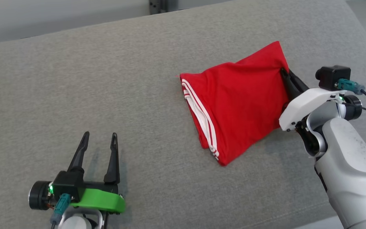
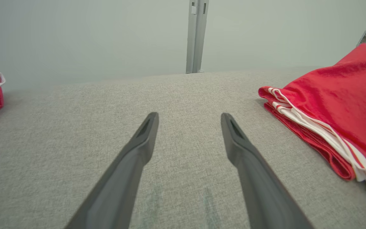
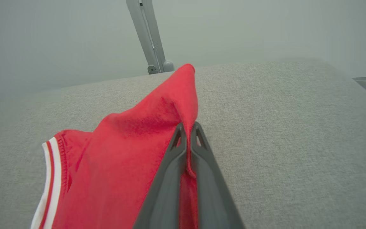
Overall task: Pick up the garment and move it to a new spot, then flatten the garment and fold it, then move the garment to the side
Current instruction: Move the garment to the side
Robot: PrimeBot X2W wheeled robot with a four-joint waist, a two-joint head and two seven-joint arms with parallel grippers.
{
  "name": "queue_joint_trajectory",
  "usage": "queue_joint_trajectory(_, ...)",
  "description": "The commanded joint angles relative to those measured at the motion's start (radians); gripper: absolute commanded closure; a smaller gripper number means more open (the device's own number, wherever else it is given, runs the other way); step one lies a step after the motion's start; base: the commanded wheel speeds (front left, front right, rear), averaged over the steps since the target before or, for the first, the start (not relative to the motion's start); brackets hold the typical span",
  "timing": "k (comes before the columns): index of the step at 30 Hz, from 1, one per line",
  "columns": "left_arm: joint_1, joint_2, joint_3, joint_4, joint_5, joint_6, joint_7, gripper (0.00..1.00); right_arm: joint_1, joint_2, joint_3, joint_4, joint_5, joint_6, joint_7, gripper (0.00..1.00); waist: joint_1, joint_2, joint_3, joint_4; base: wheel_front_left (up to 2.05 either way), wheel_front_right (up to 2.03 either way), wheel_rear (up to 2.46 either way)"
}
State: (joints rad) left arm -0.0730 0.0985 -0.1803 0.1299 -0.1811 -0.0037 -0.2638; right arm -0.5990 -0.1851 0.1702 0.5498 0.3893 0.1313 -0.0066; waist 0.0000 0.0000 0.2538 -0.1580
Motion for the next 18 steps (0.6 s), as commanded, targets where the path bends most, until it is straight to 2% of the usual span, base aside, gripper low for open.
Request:
queue_joint_trajectory(1, -0.022, 0.017, 0.001, -0.01, 0.01, 0.0, 0.007, 0.0, -0.027, 0.006, 0.004, 0.014, -0.004, -0.001, -0.012, 1.0, 0.0, 0.0, 0.075, -0.153, 0.0, 0.0, 0.0)
queue_joint_trajectory(5, -0.045, 0.049, -0.012, -0.036, 0.039, 0.0, 0.034, 0.0, -0.081, 0.019, 0.019, 0.057, 0.005, -0.001, -0.043, 1.0, 0.0, 0.0, 0.105, -0.24, 0.0, 0.0, 0.0)
queue_joint_trajectory(9, -0.072, 0.072, -0.025, -0.065, 0.061, -0.004, 0.062, 0.0, -0.13, 0.026, 0.049, 0.102, 0.007, -0.001, -0.068, 1.0, 0.0, 0.0, 0.129, -0.284, 0.0, 0.0, 0.0)
queue_joint_trajectory(13, -0.087, 0.079, -0.035, -0.088, 0.073, 0.001, 0.079, 0.0, -0.174, 0.019, 0.064, 0.138, 0.006, -0.001, -0.09, 1.0, 0.0, 0.0, 0.147, -0.285, 0.0, 0.0, 0.0)
queue_joint_trajectory(18, -0.092, 0.087, -0.034, -0.116, 0.077, 0.008, 0.089, 0.0, -0.229, 0.005, 0.059, 0.182, 0.011, -0.001, -0.116, 1.0, 0.0, 0.0, 0.167, -0.245, 0.0, 0.0, 0.0)
